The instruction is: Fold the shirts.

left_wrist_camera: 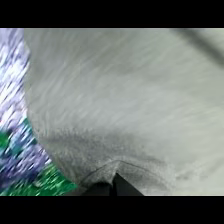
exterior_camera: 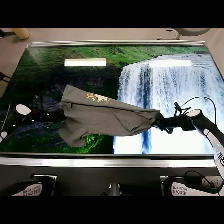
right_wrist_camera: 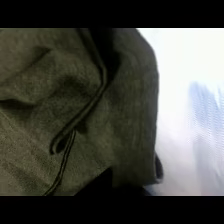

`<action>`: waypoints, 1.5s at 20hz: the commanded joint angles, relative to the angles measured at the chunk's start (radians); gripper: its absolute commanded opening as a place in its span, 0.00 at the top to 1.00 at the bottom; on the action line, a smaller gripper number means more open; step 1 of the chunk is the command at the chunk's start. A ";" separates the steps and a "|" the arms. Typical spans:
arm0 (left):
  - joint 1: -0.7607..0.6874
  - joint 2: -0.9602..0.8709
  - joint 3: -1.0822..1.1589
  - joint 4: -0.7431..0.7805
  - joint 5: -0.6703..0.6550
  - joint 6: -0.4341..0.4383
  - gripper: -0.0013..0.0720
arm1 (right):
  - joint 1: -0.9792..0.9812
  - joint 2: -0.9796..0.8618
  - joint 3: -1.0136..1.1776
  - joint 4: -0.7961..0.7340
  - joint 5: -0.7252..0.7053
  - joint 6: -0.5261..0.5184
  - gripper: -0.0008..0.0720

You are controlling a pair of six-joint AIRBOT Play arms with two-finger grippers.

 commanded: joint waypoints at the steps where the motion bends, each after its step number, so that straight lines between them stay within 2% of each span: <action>1: 0.003 0.119 0.076 0.013 -0.009 0.011 0.95 | 0.012 0.036 0.083 -0.012 0.114 -0.005 0.97; 4: 0.003 0.328 0.314 0.079 -0.008 0.010 0.95 | -0.012 0.237 0.335 -0.135 0.260 -0.045 0.97; 6: 0.003 0.463 0.536 0.107 0.034 0.010 0.95 | -0.010 0.421 0.560 -0.223 0.264 -0.056 0.97; 8: 0.005 0.580 0.759 0.165 0.138 0.006 0.95 | -0.010 0.626 0.762 -0.298 0.148 -0.056 0.97; 11: 0.005 0.682 0.911 0.195 0.215 -0.042 0.95 | -0.010 0.867 0.824 -0.354 -0.127 0.030 0.97; 12: 0.005 0.702 0.914 0.195 0.211 -0.084 0.95 | -0.010 0.913 0.824 -0.358 -0.146 0.053 0.97; 14: 0.005 0.711 0.914 0.203 0.170 -0.103 0.95 | -0.010 0.949 0.824 -0.367 -0.109 0.090 0.96; 17: 0.005 0.693 0.914 0.294 0.126 -0.104 0.95 | -0.010 0.933 0.824 -0.435 -0.002 0.127 0.96; 18: 0.005 0.678 0.914 0.327 0.076 -0.104 0.95 | -0.010 0.912 0.824 -0.470 0.065 0.133 0.96; 21: 0.005 0.587 0.893 0.399 -0.177 -0.103 0.95 | -0.010 0.768 0.804 -0.542 0.413 0.159 0.96; 23: 0.005 0.507 0.802 0.423 -0.285 -0.103 0.95 | -0.010 0.626 0.720 -0.520 0.562 0.188 0.97; 25: 0.002 0.420 0.646 0.422 -0.289 -0.103 0.95 | -0.010 0.492 0.552 -0.502 0.522 0.191 0.97; 27: 0.003 0.317 0.472 0.423 -0.262 -0.103 0.95 | -0.010 0.369 0.413 -0.489 0.343 0.204 0.97; 30: 0.003 0.158 0.307 0.380 -0.046 -0.104 0.95 | -0.008 0.183 0.377 -0.323 0.073 0.198 0.96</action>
